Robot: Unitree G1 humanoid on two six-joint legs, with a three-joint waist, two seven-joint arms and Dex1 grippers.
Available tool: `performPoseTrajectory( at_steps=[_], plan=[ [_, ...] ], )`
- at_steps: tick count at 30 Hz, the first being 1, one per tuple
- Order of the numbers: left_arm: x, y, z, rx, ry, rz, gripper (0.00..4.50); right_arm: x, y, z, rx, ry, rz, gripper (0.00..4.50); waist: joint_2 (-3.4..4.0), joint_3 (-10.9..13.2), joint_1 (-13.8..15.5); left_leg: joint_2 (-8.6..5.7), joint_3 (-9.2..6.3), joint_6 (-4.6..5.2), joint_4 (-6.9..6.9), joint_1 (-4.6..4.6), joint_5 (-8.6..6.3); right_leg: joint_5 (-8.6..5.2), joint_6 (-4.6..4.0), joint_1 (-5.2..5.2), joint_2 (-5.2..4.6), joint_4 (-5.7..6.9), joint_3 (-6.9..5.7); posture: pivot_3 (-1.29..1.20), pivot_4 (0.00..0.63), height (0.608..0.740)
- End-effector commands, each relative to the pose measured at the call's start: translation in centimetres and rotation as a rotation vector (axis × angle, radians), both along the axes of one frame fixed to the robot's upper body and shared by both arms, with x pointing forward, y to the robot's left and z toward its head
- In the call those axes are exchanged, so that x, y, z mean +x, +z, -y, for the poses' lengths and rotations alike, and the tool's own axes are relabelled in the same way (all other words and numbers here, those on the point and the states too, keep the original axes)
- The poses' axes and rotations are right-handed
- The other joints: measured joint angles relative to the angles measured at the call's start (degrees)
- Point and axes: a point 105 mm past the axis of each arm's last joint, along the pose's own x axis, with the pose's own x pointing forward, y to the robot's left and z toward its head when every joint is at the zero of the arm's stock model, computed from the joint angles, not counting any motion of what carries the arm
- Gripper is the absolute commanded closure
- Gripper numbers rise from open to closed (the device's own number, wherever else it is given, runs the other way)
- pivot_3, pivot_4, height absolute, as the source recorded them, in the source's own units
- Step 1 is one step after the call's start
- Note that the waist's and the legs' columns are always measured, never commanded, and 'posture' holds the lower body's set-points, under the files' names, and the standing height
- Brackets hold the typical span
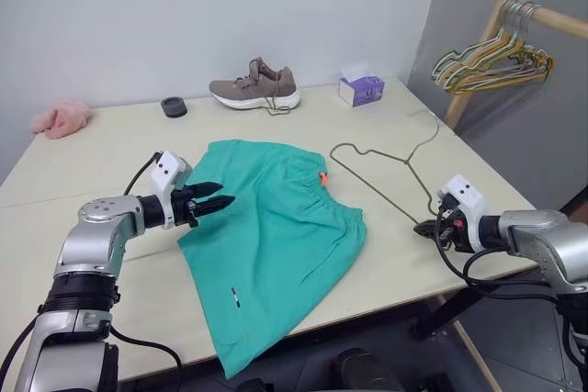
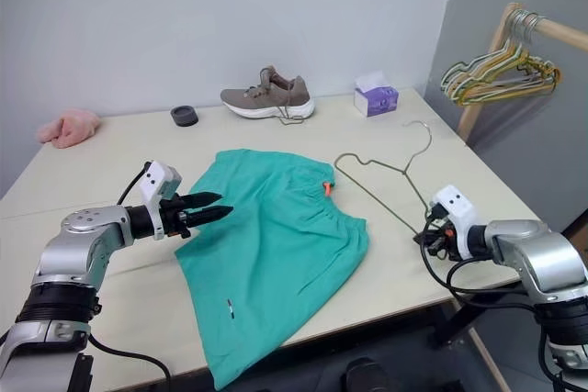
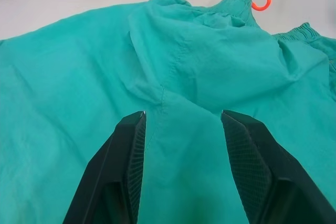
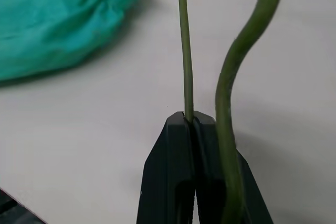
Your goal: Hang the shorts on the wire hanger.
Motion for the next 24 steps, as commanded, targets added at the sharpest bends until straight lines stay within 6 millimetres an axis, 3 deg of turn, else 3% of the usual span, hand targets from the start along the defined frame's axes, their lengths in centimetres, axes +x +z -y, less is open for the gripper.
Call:
performPoseTrajectory(
  at_steps=[1, 9, 16, 20, 24],
  plan=[
    [0.4, 1.9, -0.1, 0.007, -0.005, 0.068, 2.10, -0.1, 0.6, -1.3, -0.013, 0.099, 0.011, 4.50, 0.00, 0.00, -0.07, 0.00, 0.00, 0.00, 0.00, 0.00, 0.00, -0.01, 0.02, 0.00, 0.01, 0.00, 0.00, -0.25, 0.000, 0.740],
    [0.3, 2.0, -0.3, 0.006, 0.005, 0.069, 2.10, -1.8, 1.7, -4.1, -0.110, 0.439, 0.085, 4.50, 0.03, 0.02, 0.02, 0.00, -0.01, 0.00, 0.00, -0.01, 0.00, -0.13, 0.22, 0.00, 0.00, -0.01, -0.01, -0.23, 0.000, 0.740],
    [0.2, 1.8, -0.5, 0.006, 0.019, 0.070, 2.10, -3.7, 0.6, -4.8, -0.293, 0.676, 0.170, 4.50, 0.02, 0.01, 0.11, 0.02, -0.03, 0.00, 0.00, 0.00, 0.00, -0.13, 0.23, -0.01, -0.01, -0.02, -0.03, -0.23, 0.000, 0.740],
    [0.2, 1.7, -0.4, 0.008, 0.020, 0.071, 2.10, -3.5, 0.3, -5.1, -0.243, 0.585, 0.150, 4.50, 0.01, 0.01, 0.13, 0.02, -0.02, -0.01, 0.01, 0.00, 0.00, -0.13, 0.22, 0.00, -0.01, -0.01, -0.02, -0.24, 0.000, 0.740],
    [0.2, 1.6, -0.3, 0.015, 0.012, 0.070, 2.10, -2.6, 0.0, -5.0, -0.094, 0.376, 0.032, 4.50, 0.00, 0.00, 0.13, 0.02, -0.07, 0.00, 0.01, 0.00, 0.00, -0.10, 0.18, 0.00, -0.01, 0.02, -0.05, -0.24, 0.000, 0.740]
  ],
)
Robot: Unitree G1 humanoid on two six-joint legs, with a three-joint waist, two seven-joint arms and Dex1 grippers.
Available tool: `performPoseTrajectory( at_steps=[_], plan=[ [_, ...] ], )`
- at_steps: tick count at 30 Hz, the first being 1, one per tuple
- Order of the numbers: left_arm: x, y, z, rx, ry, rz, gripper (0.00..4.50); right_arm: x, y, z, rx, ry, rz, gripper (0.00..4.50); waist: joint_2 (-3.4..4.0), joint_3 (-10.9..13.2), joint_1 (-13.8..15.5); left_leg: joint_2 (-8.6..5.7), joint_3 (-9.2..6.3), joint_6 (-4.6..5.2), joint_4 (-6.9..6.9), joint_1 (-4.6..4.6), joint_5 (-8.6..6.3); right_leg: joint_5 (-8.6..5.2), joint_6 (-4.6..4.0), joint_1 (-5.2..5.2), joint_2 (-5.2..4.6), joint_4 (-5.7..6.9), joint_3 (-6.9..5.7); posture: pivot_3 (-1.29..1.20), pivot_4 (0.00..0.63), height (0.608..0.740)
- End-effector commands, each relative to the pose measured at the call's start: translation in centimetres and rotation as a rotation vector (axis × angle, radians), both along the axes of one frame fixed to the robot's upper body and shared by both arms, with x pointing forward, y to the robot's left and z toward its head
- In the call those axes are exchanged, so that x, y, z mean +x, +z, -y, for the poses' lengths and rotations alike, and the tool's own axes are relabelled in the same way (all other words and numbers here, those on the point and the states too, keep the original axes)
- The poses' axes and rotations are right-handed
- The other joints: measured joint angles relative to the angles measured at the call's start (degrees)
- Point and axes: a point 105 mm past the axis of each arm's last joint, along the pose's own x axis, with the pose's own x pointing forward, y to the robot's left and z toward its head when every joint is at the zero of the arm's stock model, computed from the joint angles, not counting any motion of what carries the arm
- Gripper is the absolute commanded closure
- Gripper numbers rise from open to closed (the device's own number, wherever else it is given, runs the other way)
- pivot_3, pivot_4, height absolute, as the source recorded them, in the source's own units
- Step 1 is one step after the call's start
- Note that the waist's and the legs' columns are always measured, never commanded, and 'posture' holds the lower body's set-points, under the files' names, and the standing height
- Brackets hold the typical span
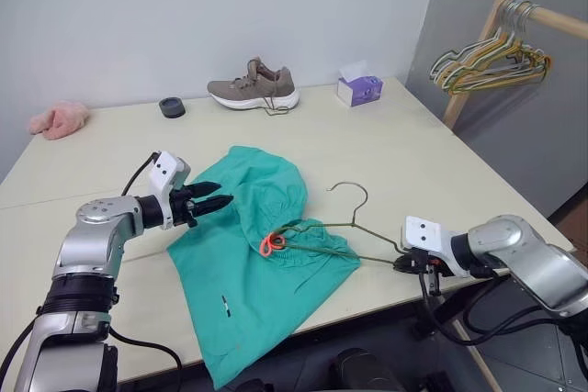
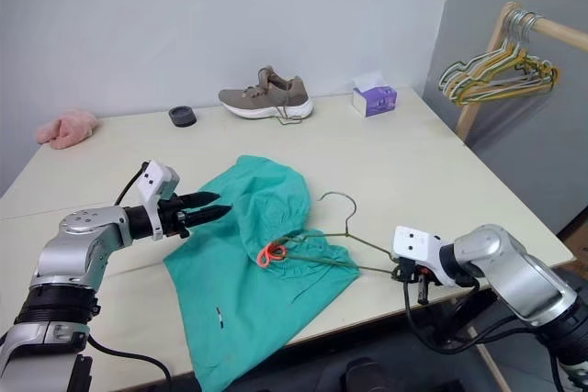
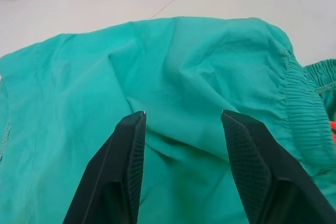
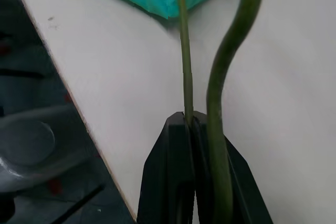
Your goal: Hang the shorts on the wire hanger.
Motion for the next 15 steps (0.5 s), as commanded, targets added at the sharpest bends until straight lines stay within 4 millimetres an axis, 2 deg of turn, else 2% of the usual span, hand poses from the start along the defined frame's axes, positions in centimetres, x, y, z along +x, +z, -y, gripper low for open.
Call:
performPoseTrajectory(
  at_steps=[1, 3, 7, 11, 15],
  plan=[
    [0.2, 1.5, 0.1, 0.014, -0.012, 0.062, 2.10, 1.0, 0.9, 0.6, 0.080, -0.160, -0.062, 4.50, 0.00, 0.00, 0.02, 0.00, 0.00, 0.00, 0.00, 0.00, 0.00, 0.03, -0.05, 0.00, 0.00, 0.00, 0.00, -0.24, 0.000, 0.740],
    [0.2, 1.5, 0.1, 0.015, -0.013, 0.062, 2.10, 1.1, 0.9, 0.5, 0.118, -0.229, -0.108, 4.50, 0.00, 0.00, 0.03, -0.01, -0.01, 0.00, 0.01, 0.00, 0.00, 0.13, -0.23, 0.01, -0.02, 0.00, -0.01, -0.24, 0.000, 0.740],
    [0.2, 1.4, 0.2, 0.019, -0.018, 0.062, 2.10, 0.8, 1.1, -0.8, 0.213, -0.311, -0.222, 4.50, 0.00, -0.01, 0.02, -0.02, -0.03, 0.00, 0.01, 0.00, 0.00, 0.13, -0.23, 0.02, -0.02, 0.01, -0.03, -0.24, 0.000, 0.740],
    [0.1, 1.3, 0.3, 0.025, -0.026, 0.057, 2.10, -0.7, 1.1, -2.4, 0.262, -0.324, -0.380, 4.50, 0.00, -0.01, 0.02, -0.02, -0.05, 0.00, 0.00, -0.01, 0.00, 0.14, -0.23, 0.01, -0.02, 0.01, -0.05, -0.23, 0.000, 0.740],
    [0.1, 1.3, 0.3, 0.030, -0.027, 0.061, 2.10, -2.9, 0.8, -2.3, 0.210, -0.262, -0.447, 4.50, 0.00, 0.00, 0.14, -0.04, -0.05, 0.00, 0.01, -0.02, 0.00, 0.13, -0.22, 0.01, -0.02, 0.00, -0.05, -0.22, 0.000, 0.740]
  ],
)
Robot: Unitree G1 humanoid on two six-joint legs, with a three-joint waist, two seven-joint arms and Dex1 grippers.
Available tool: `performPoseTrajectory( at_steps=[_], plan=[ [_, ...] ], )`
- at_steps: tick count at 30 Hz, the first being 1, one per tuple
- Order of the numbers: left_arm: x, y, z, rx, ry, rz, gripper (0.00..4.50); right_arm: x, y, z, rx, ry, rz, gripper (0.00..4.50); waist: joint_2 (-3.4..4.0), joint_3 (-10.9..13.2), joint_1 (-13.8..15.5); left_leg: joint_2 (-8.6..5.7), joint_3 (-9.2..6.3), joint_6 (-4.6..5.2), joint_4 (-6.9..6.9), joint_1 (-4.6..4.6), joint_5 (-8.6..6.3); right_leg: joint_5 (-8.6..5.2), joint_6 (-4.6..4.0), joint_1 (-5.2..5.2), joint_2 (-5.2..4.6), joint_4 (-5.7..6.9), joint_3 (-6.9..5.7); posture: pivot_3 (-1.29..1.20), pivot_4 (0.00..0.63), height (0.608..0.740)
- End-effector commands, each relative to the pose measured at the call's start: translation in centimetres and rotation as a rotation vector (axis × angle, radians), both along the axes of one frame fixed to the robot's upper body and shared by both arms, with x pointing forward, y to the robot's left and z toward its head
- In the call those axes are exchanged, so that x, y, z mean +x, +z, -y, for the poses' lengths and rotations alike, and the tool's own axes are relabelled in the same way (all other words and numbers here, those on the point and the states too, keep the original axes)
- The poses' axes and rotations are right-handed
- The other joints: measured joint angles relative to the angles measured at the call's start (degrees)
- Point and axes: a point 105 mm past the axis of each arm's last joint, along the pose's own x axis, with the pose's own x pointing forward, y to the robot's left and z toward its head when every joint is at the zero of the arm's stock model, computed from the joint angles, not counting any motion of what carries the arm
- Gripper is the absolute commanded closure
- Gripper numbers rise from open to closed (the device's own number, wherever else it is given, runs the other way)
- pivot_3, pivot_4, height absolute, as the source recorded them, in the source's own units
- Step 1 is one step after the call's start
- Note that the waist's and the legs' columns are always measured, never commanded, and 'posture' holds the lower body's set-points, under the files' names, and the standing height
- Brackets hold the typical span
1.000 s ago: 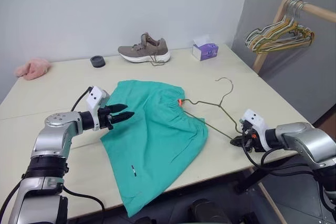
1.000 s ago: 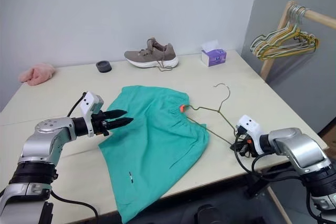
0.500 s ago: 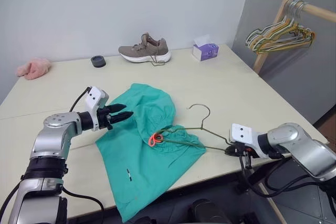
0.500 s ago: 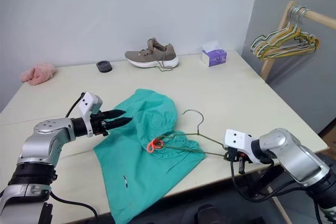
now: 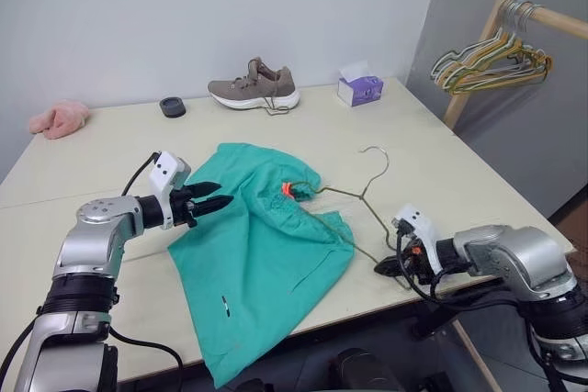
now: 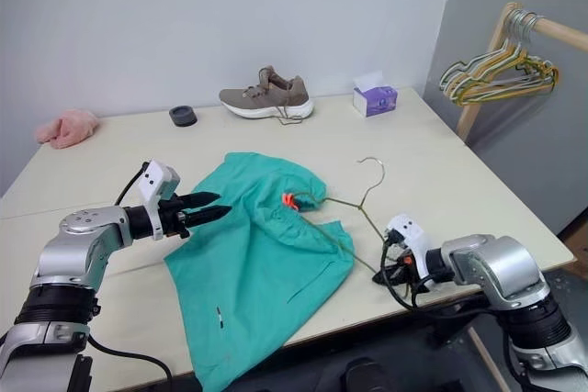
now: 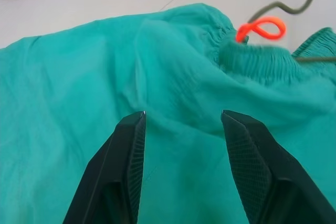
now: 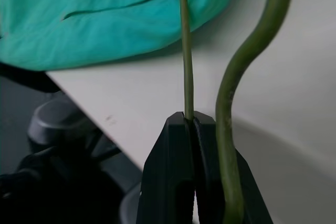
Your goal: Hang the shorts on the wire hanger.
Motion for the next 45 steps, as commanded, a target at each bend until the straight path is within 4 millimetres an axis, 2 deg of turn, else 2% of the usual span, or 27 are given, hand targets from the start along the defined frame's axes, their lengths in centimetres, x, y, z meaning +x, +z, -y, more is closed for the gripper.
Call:
performPoseTrajectory(
  at_steps=[1, 4, 7, 11, 13, 16, 19, 21, 24, 28, 31, 35, 37, 40, 42, 45],
  plan=[
    [0.1, 1.3, 0.2, 0.024, -0.021, 0.062, 2.10, -1.1, 1.0, 0.2, -0.010, 0.065, 0.006, 4.50, 0.00, 0.00, 0.14, -0.01, 0.00, 0.00, 0.00, 0.00, 0.00, -0.02, 0.04, 0.00, 0.00, -0.01, 0.00, -0.22, 0.000, 0.740],
    [-0.1, 1.2, 0.0, 0.027, -0.016, 0.062, 2.10, -1.9, 0.3, 1.5, -0.106, 0.152, 0.080, 4.50, 0.00, 0.00, 0.50, -0.02, 0.01, 0.00, 0.00, 0.00, 0.00, -0.15, 0.27, 0.01, 0.00, -0.04, 0.00, -0.22, 0.000, 0.740],
    [-0.3, 0.9, 0.0, 0.026, -0.019, 0.053, 2.10, -1.3, 0.4, 1.9, -0.086, 0.124, 0.106, 4.50, -0.01, -0.01, 0.63, 0.01, 0.02, 0.00, -0.01, 0.01, 0.00, -0.16, 0.27, 0.01, 0.02, -0.04, 0.00, -0.22, 0.000, 0.740],
    [-0.4, 0.8, 0.2, 0.022, -0.021, 0.050, 2.10, -0.2, 1.5, 2.3, -0.029, 0.084, 0.142, 4.50, -0.02, -0.01, 0.89, 0.04, 0.05, 0.00, -0.01, 0.01, 0.00, -0.16, 0.27, -0.01, 0.08, -0.03, 0.03, -0.23, 0.000, 0.740],
    [-0.4, 0.7, 0.3, 0.021, -0.022, 0.050, 2.10, 0.3, 1.4, 3.0, -0.033, 0.014, 0.119, 4.50, -0.02, -0.01, 1.17, 0.02, 0.08, 0.00, -0.01, 0.00, 0.00, -0.16, 0.27, -0.01, 0.07, -0.05, 0.05, -0.23, 0.000, 0.740],
    [-0.3, 0.7, 0.3, 0.021, -0.022, 0.049, 2.10, 0.1, 1.0, 3.7, -0.037, -0.041, 0.064, 4.50, -0.02, -0.02, 1.36, 0.02, 0.09, 0.00, 0.00, 0.01, 0.00, -0.15, 0.28, 0.00, 0.06, -0.05, 0.06, -0.24, 0.000, 0.740],
    [-0.3, 0.7, 0.3, 0.022, -0.022, 0.051, 2.10, 1.3, 1.1, 3.4, 0.005, -0.131, 0.060, 4.50, -0.06, -0.04, 1.39, 0.03, 0.07, 0.01, 0.00, 0.02, 0.00, -0.15, 0.27, 0.00, 0.07, -0.02, 0.04, -0.24, 0.000, 0.740],
    [-0.2, 0.7, 0.4, 0.020, -0.023, 0.053, 2.10, 3.1, 1.7, 3.3, 0.044, -0.233, 0.088, 4.50, -0.06, -0.04, 1.25, 0.03, 0.07, 0.01, 0.00, 0.02, 0.00, -0.15, 0.27, 0.00, 0.07, -0.01, 0.05, -0.23, 0.000, 0.740],
    [-0.2, 0.7, 0.5, 0.019, -0.023, 0.054, 2.10, 4.4, 2.1, 3.8, 0.059, -0.317, 0.119, 4.50, -0.01, -0.04, 1.34, 0.03, 0.09, 0.01, -0.01, 0.01, 0.00, -0.14, 0.26, -0.02, 0.07, 0.01, 0.08, -0.23, 0.000, 0.740],
    [-0.3, 0.6, 0.6, 0.014, -0.018, 0.055, 2.10, 4.0, 2.4, 4.9, 0.037, -0.322, 0.112, 4.50, -0.02, -0.05, 1.78, 0.00, 0.07, 0.01, -0.01, -0.04, 0.00, -0.08, 0.16, -0.03, 0.03, -0.03, 0.04, -0.23, 0.000, 0.740],
    [-0.4, 0.6, 0.6, 0.008, -0.016, 0.052, 2.10, 4.6, 2.9, 6.5, 0.042, -0.360, 0.130, 4.50, -0.02, -0.05, 1.78, -0.01, 0.10, 0.01, 0.00, -0.05, 0.00, -0.12, 0.23, -0.03, 0.02, -0.03, 0.06, -0.23, 0.000, 0.740],
    [-0.9, 0.4, 1.1, -0.004, -0.050, 0.031, 2.10, 6.5, 2.4, 9.0, 0.039, -0.494, 0.132, 4.50, -0.03, -0.07, 1.53, 0.00, 0.14, 0.02, 0.00, 0.02, 0.00, -0.11, 0.31, 0.01, 0.05, -0.03, 0.09, -0.24, 0.000, 0.740],
    [-1.4, 0.2, 1.7, -0.011, -0.088, 0.012, 2.10, 7.3, 2.2, 9.5, 0.049, -0.532, 0.124, 4.50, -0.01, -0.06, 1.32, 0.00, 0.18, 0.02, 0.00, 0.04, 0.00, -0.11, 0.30, 0.01, 0.09, -0.02, 0.13, -0.24, 0.000, 0.740],
    [-2.6, 0.3, 2.9, -0.044, -0.166, -0.050, 1.90, 9.1, 2.1, 10.8, 0.035, -0.620, 0.147, 3.76, 0.01, -0.05, 1.00, 0.03, 0.20, 0.02, -0.03, 0.01, 0.00, -0.10, 0.28, -0.04, 0.12, -0.02, 0.17, -0.23, 0.000, 0.740],
    [-3.2, 0.5, 3.3, -0.043, -0.202, -0.071, 1.49, 9.7, 2.1, 11.6, -0.006, -0.634, 0.182, 3.10, 0.02, -0.05, 1.00, 0.02, 0.23, 0.02, -0.03, 0.00, 0.00, -0.09, 0.24, -0.04, 0.12, -0.02, 0.20, -0.23, 0.000, 0.740],
    [-4.2, 0.5, 3.9, -0.030, -0.252, -0.098, 0.61, 9.9, 2.5, 12.9, -0.101, -0.595, 0.276, 2.03, 0.06, -0.03, 1.06, 0.02, 0.23, 0.02, -0.03, 0.00, 0.00, -0.10, 0.26, -0.04, 0.12, -0.02, 0.21, -0.22, 0.000, 0.740]
  ],
)
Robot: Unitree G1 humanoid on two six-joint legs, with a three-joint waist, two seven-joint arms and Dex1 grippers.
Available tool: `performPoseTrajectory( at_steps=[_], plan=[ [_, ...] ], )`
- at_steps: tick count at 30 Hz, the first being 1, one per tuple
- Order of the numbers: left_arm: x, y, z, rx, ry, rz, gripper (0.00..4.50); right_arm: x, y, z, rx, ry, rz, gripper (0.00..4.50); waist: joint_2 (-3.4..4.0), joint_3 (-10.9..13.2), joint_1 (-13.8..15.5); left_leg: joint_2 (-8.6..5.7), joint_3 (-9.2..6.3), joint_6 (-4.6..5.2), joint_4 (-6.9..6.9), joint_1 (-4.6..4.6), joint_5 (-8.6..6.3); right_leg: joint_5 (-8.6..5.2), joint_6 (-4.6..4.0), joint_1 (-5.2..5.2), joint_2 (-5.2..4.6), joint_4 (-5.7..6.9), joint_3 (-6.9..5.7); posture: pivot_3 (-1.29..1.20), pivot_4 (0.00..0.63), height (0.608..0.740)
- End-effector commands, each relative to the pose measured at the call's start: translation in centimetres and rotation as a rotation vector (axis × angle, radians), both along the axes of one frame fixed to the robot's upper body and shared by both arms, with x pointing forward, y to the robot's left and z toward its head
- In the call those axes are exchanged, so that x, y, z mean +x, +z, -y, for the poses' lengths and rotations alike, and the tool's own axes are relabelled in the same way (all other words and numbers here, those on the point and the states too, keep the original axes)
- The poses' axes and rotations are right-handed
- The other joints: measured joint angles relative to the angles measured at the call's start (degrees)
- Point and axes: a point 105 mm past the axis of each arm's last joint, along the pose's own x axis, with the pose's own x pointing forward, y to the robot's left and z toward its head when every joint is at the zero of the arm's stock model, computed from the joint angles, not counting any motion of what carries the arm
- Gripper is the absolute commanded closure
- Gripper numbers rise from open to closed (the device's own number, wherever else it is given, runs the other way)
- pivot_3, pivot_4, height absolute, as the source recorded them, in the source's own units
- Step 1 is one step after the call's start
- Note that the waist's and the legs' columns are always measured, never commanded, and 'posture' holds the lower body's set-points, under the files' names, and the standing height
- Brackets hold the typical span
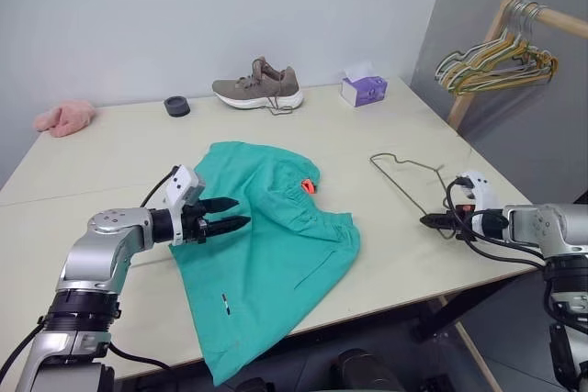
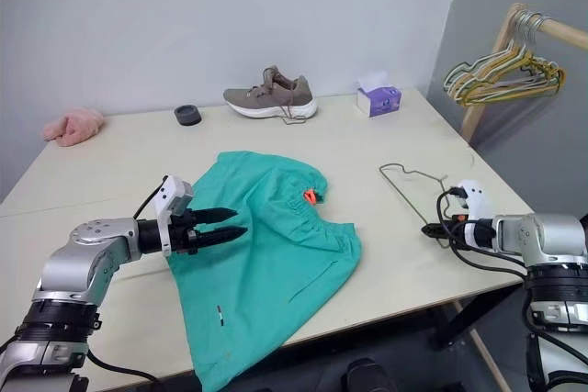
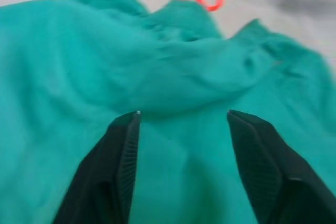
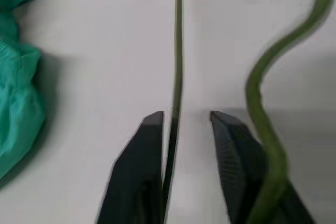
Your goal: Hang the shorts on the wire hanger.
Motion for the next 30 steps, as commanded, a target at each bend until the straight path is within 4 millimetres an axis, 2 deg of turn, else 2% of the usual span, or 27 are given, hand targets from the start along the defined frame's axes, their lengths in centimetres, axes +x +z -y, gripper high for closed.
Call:
performPoseTrajectory(
  at_steps=[1, 2, 4, 5, 7, 9, 11, 14, 17, 21, 24, 30],
  plan=[
    [-1.4, 1.0, 0.7, 0.011, -0.087, -0.008, 0.31, 0.5, 1.5, 2.2, -0.233, 0.083, 0.141, 1.67, 0.05, 0.02, 0.11, -0.01, 0.01, 0.00, 0.00, 0.00, 0.00, -0.02, 0.03, 0.00, 0.00, 0.00, 0.01, -0.22, 0.000, 0.740],
    [-2.8, 0.7, 0.9, 0.033, -0.148, -0.042, 0.00, 0.3, 1.9, 3.6, -0.473, 0.205, 0.241, 1.32, 0.07, 0.02, 0.19, -0.01, 0.02, 0.00, 0.01, 0.00, 0.00, -0.02, 0.04, 0.00, 0.00, -0.01, 0.01, -0.22, 0.000, 0.740],
    [-4.5, 0.3, 1.1, 0.062, -0.226, -0.090, 0.00, -0.3, 2.0, 4.3, -0.754, 0.446, 0.351, 0.58, 0.22, 0.04, 0.49, -0.02, 0.03, 0.01, -0.03, -0.03, -0.02, -0.06, 0.08, -0.02, -0.01, -0.08, 0.00, -0.22, 0.000, 0.740],
    [-5.4, 0.1, 1.1, 0.084, -0.266, -0.107, 0.00, -0.7, 2.2, 3.9, -0.864, 0.601, 0.434, 0.22, 0.35, 0.05, 0.48, -0.04, 0.06, 0.03, -0.04, -0.01, -0.05, -0.11, 0.12, -0.01, 0.00, -0.09, 0.00, -0.22, 0.000, 0.740],
    [-7.6, -0.3, 1.2, 0.142, -0.383, -0.151, 0.00, -2.0, 2.6, 1.1, -0.951, 0.911, 0.654, 0.04, 0.38, 0.07, 0.29, -0.07, 0.17, 0.03, -0.04, 0.02, -0.07, -0.14, 0.16, -0.04, -0.01, -0.07, 0.11, -0.22, 0.000, 0.740],
    [-9.0, -0.8, 1.3, 0.181, -0.463, -0.174, 0.00, -2.9, 2.6, -1.0, -0.940, 1.056, 0.803, 0.04, 0.40, 0.07, -0.49, 0.04, 0.23, 0.03, -0.04, 0.14, -0.07, -0.14, 0.15, -0.01, 0.00, -0.04, 0.18, -0.22, 0.000, 0.740],
    [-9.8, -1.4, 1.5, 0.214, -0.511, -0.179, 0.00, -3.2, 2.6, -2.6, -0.888, 1.101, 0.892, 0.04, 0.41, 0.06, -0.99, 0.11, 0.26, 0.03, -0.06, 0.32, -0.07, -0.14, 0.13, 0.15, 0.06, -0.04, 0.21, -0.22, 0.000, 0.740],
    [-10.5, -2.8, 2.0, 0.237, -0.538, -0.202, 0.00, -4.3, 2.4, -6.1, -0.795, 1.213, 1.016, 0.04, 0.42, 0.06, -1.22, 0.10, 0.22, 0.01, -0.10, 0.50, -0.08, -0.21, 0.02, 0.37, 0.10, -0.05, 0.19, -0.24, 0.000, 0.740],
    [-9.5, -4.1, 2.0, 0.256, -0.477, -0.171, 0.00, -5.3, 1.5, -8.5, -0.743, 1.304, 1.061, 0.04, 0.42, 0.05, -1.20, 0.10, 0.18, 0.01, -0.07, 0.45, -0.08, -0.22, 0.02, 0.35, 0.18, -0.05, 0.18, -0.24, 0.000, 0.740],
    [-8.2, -5.4, 1.7, 0.278, -0.400, -0.142, 0.00, -5.6, 0.2, -10.1, -0.729, 1.385, 1.070, 0.04, 0.37, 0.01, -0.91, 0.04, 0.14, 0.02, -0.01, 0.47, -0.08, -0.20, 0.04, 0.41, 0.16, -0.05, 0.15, -0.24, 0.000, 0.740],
    [-7.2, -6.2, 1.2, 0.303, -0.345, -0.113, 0.57, -5.4, -0.5, -11.5, -0.712, 1.411, 1.088, 0.00, 0.33, -0.03, -0.99, 0.06, 0.13, 0.02, 0.00, 0.48, -0.09, -0.20, 0.03, 0.41, 0.08, -0.04, 0.16, -0.24, 0.000, 0.740],
    [-4.9, -5.4, 0.6, 0.248, -0.210, -0.049, 2.47, -4.0, -2.7, -14.4, -0.757, 1.462, 1.119, 0.00, 0.31, -0.17, -1.17, 0.06, 0.08, 0.02, -0.02, 0.54, -0.09, -0.19, 0.02, 0.45, 0.01, 0.00, 0.13, -0.23, 0.000, 0.740]
  ],
)
